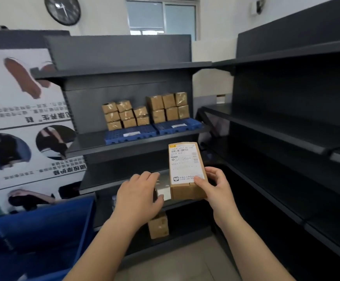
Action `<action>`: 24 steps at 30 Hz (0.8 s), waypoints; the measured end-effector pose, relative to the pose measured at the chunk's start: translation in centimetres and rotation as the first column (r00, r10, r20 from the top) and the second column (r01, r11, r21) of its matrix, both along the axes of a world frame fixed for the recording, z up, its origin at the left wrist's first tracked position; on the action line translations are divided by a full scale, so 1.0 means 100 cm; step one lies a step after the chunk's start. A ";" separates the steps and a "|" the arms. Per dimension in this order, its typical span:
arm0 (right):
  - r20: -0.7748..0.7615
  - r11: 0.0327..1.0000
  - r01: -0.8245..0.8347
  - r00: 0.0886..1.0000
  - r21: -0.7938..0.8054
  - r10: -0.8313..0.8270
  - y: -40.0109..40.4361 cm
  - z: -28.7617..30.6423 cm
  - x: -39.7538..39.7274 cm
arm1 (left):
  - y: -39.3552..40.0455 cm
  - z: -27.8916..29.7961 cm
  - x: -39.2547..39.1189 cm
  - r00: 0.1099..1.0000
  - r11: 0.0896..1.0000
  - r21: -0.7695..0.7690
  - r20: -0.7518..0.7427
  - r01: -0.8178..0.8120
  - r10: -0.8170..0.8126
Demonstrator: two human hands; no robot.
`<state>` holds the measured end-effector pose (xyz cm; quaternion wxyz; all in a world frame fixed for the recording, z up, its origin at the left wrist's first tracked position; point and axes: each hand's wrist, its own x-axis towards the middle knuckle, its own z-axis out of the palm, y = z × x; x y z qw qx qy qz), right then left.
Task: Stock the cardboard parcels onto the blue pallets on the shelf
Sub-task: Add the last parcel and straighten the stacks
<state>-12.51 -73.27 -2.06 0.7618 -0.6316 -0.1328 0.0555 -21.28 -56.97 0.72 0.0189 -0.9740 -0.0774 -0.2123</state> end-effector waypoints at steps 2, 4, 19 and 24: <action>0.014 0.999 -0.031 0.999 -0.010 0.031 0.026 0.005 0.010 | 0.023 0.003 0.006 1.000 0.999 -0.029 0.018 -0.016 0.016; 0.026 0.998 -0.059 0.998 -0.025 0.059 0.052 0.008 0.023 | 0.044 0.003 0.014 0.999 0.998 -0.049 0.028 -0.029 0.031; 0.104 0.979 -0.201 0.974 -0.017 0.202 0.166 0.021 0.176 | 0.134 0.012 0.147 0.985 0.985 -0.007 0.011 -0.174 0.174; 0.112 0.967 -0.255 0.961 -0.008 0.254 0.202 0.032 0.246 | 0.158 0.023 0.205 0.973 0.976 -0.027 0.071 -0.217 0.218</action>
